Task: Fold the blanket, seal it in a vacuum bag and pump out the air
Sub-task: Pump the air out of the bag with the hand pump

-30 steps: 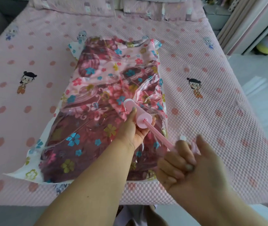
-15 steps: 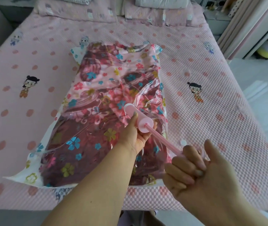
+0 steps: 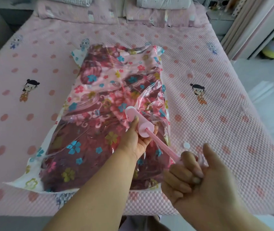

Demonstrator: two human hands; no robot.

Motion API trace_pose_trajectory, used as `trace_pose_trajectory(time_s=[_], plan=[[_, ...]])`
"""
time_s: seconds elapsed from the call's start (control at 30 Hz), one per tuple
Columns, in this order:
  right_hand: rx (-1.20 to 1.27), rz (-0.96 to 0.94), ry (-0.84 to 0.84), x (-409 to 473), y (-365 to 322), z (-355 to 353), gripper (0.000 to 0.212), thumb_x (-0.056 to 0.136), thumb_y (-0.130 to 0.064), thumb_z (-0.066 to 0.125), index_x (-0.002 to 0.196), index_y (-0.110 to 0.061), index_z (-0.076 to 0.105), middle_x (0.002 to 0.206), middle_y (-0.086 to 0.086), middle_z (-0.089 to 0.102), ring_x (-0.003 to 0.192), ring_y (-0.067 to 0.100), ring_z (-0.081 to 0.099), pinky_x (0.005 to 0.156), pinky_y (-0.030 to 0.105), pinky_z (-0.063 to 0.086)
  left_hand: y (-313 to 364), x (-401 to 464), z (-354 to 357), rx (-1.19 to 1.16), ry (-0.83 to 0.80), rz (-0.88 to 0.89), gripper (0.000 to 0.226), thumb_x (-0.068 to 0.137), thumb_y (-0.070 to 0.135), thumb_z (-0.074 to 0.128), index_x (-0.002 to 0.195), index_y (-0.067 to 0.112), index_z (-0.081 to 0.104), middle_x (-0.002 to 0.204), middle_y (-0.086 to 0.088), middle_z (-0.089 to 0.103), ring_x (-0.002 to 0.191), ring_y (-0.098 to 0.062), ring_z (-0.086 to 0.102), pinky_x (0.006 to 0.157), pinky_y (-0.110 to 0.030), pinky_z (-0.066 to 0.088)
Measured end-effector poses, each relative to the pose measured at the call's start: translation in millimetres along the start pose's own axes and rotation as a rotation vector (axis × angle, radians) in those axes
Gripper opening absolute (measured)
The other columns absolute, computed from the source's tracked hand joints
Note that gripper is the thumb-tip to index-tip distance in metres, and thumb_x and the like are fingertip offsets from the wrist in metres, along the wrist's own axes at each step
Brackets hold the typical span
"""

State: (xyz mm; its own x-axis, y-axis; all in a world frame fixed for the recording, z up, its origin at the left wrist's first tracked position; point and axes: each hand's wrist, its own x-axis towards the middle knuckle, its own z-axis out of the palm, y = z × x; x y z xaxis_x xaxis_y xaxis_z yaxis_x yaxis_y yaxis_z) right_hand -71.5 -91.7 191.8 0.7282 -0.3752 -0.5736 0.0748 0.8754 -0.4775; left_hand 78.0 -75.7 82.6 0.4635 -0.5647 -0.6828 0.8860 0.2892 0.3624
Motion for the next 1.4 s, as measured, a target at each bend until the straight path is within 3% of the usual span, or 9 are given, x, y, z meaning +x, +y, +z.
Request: trace_pose_trajectory(time_s=[0.1,0.17,0.23,0.5,0.67,0.9,1.13,1.3,1.4], plan=[[0.066,0.037,0.126,30.4,1.7,14.6,0.066,0.090,-0.064,0.031,0.045,-0.015,0.028,0.045,-0.002,0.018,0.041,0.013,0.019,0.044,0.022,0.019,0.7,-1.2,1.0,0.149,0.031,-0.042,0.057,0.089,0.050,0.058,0.121,0.002,0.058,0.091,-0.014,0.069,0.075,-0.021,0.069,0.063,-0.021,0.054],[-0.033,0.023,0.210,57.3,-0.5,30.8,0.065,0.096,-0.060,0.025,0.050,-0.015,0.025,0.052,0.000,0.016,0.046,0.013,0.015,0.053,0.026,0.012,3.6,-6.4,1.5,0.313,0.037,-0.110,0.065,0.088,0.065,0.047,0.101,0.003,0.064,0.066,-0.007,0.068,0.054,-0.010,0.064,0.051,-0.011,0.047],[-0.175,-0.007,0.207,58.7,-4.1,26.8,0.060,0.096,-0.055,0.029,0.052,-0.015,0.025,0.055,0.000,0.015,0.049,0.014,0.015,0.056,0.028,0.012,5.6,-9.3,4.9,0.331,0.045,-0.124,0.065,0.088,0.064,0.047,0.102,0.003,0.063,0.060,-0.009,0.068,0.043,-0.014,0.063,0.038,-0.016,0.047],[0.025,-0.004,0.041,10.6,-5.7,10.6,0.062,0.081,-0.064,0.040,0.042,-0.016,0.033,0.042,-0.003,0.022,0.040,0.014,0.024,0.042,0.025,0.027,2.0,-2.2,8.3,0.012,0.042,-0.009,0.048,0.088,0.034,0.065,0.121,0.001,0.055,0.081,-0.020,0.070,0.071,-0.032,0.071,0.052,-0.036,0.059],[-0.079,0.020,0.254,72.7,-8.1,36.0,0.063,0.096,-0.059,0.024,0.049,-0.016,0.026,0.050,-0.002,0.017,0.048,0.013,0.014,0.056,0.027,0.010,6.5,-8.3,8.4,0.270,-0.047,-0.147,0.065,0.092,0.062,0.041,0.080,0.002,0.064,0.043,-0.004,0.057,0.028,-0.007,0.050,0.026,-0.011,0.033],[-0.006,0.052,0.027,9.3,-9.4,-0.3,0.060,0.079,-0.063,0.040,0.043,-0.016,0.033,0.041,-0.003,0.023,0.039,0.014,0.025,0.040,0.027,0.030,3.4,1.8,8.2,0.007,0.013,-0.017,0.040,0.089,0.030,0.065,0.116,0.003,0.055,0.084,-0.021,0.069,0.067,-0.033,0.071,0.062,-0.043,0.061],[-0.045,0.032,0.263,80.7,-11.2,36.2,0.057,0.095,-0.054,0.028,0.052,-0.018,0.025,0.050,-0.003,0.018,0.046,0.012,0.016,0.054,0.026,0.012,2.4,-2.2,10.8,0.157,-0.079,-0.183,0.068,0.092,0.061,0.044,0.078,-0.002,0.065,0.045,-0.004,0.057,0.029,-0.007,0.049,0.027,-0.010,0.033],[-0.019,0.103,0.037,20.7,-14.6,5.8,0.055,0.080,-0.058,0.042,0.046,-0.017,0.030,0.043,-0.004,0.022,0.040,0.013,0.024,0.041,0.027,0.026,4.2,3.6,9.7,-0.006,0.061,-0.023,0.046,0.089,0.034,0.065,0.120,0.002,0.055,0.102,-0.023,0.066,0.091,-0.036,0.067,0.055,-0.037,0.060],[0.083,0.050,0.059,23.2,-12.4,2.2,0.057,0.079,-0.061,0.041,0.044,-0.017,0.031,0.042,-0.004,0.022,0.039,0.013,0.023,0.039,0.027,0.028,0.6,2.9,11.2,-0.022,0.054,-0.049,0.049,0.088,0.037,0.064,0.121,0.002,0.053,0.103,-0.024,0.065,0.088,-0.036,0.068,0.058,-0.038,0.061]])
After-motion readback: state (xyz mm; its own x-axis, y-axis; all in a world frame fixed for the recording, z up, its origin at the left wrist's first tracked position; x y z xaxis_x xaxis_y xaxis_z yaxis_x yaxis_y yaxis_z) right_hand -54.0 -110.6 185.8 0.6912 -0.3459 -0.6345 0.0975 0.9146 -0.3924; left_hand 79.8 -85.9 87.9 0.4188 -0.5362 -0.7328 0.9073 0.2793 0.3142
